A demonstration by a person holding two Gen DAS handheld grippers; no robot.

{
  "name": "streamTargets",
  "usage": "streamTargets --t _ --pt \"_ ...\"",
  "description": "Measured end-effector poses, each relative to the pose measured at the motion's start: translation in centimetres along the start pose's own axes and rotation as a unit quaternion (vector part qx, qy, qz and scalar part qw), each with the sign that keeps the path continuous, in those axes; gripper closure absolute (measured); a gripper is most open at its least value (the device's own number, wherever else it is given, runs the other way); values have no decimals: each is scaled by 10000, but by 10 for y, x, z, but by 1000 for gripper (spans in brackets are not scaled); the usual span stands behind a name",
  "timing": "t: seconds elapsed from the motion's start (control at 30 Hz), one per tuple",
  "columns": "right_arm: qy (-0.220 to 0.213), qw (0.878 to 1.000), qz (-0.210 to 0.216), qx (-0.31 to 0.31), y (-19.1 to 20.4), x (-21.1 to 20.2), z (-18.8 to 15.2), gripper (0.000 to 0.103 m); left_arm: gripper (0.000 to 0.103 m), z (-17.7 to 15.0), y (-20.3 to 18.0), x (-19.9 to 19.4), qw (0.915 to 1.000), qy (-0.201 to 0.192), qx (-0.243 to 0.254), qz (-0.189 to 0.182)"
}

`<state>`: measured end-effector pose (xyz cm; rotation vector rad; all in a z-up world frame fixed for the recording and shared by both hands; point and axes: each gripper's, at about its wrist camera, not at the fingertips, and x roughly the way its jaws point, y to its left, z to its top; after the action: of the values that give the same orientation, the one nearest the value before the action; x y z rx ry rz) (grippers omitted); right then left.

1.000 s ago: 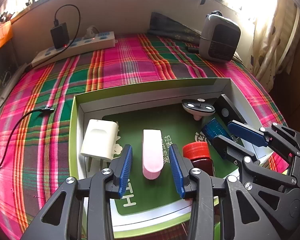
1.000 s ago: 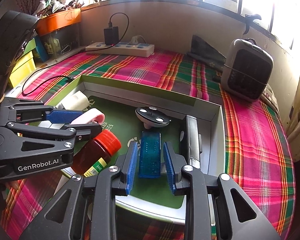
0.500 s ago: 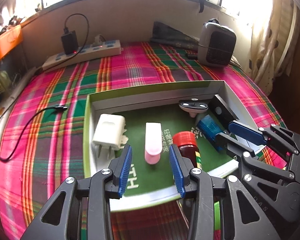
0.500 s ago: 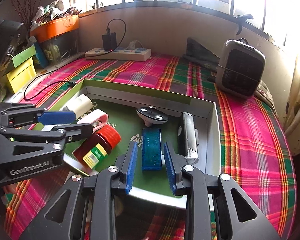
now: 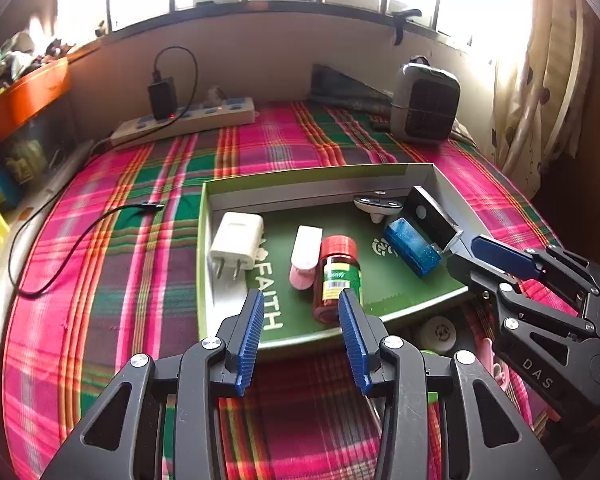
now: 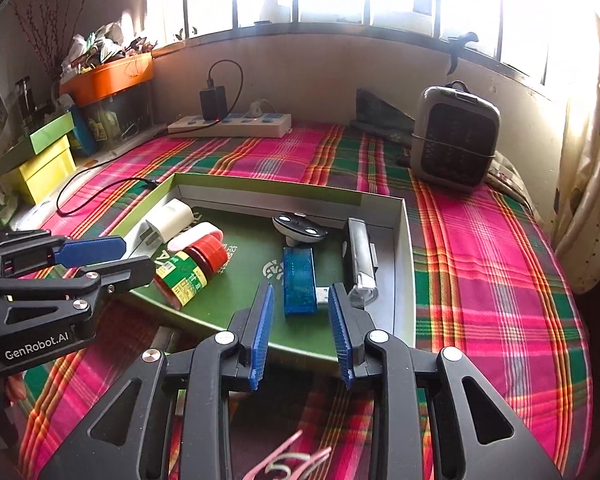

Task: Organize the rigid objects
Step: 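Withdraw both open tools from the tray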

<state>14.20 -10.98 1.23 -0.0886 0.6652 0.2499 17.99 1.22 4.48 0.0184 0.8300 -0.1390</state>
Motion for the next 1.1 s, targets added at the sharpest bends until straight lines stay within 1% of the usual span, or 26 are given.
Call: streamTargets --t 0.13,0.3,0.43,0.67,1.0,1.1 --pt "-34 9999 -25 110 -3 -8 -5 73 65 -6 2 -10 9999 -84 -76 -52" --pt "-81 9997 -43 237 -6 -20 -11 72 65 -13 3 -20 9998 -188 -79 55" --pt "-67 9995 -60 305 -7 -26 -17 71 65 -20 5 -23 9998 -165 -125 45" --pt "-51 9991 -105 402 -9 -33 -24 71 65 -31 9 -27 9995 -128 -211 187" --pt "-14 9977 -106 671 -16 -50 -38 70 64 -50 22 -28 9986 31 -501 -140" --pt "60 9970 -125 760 -18 -52 -44 70 62 -53 22 -28 9984 60 -525 -197"
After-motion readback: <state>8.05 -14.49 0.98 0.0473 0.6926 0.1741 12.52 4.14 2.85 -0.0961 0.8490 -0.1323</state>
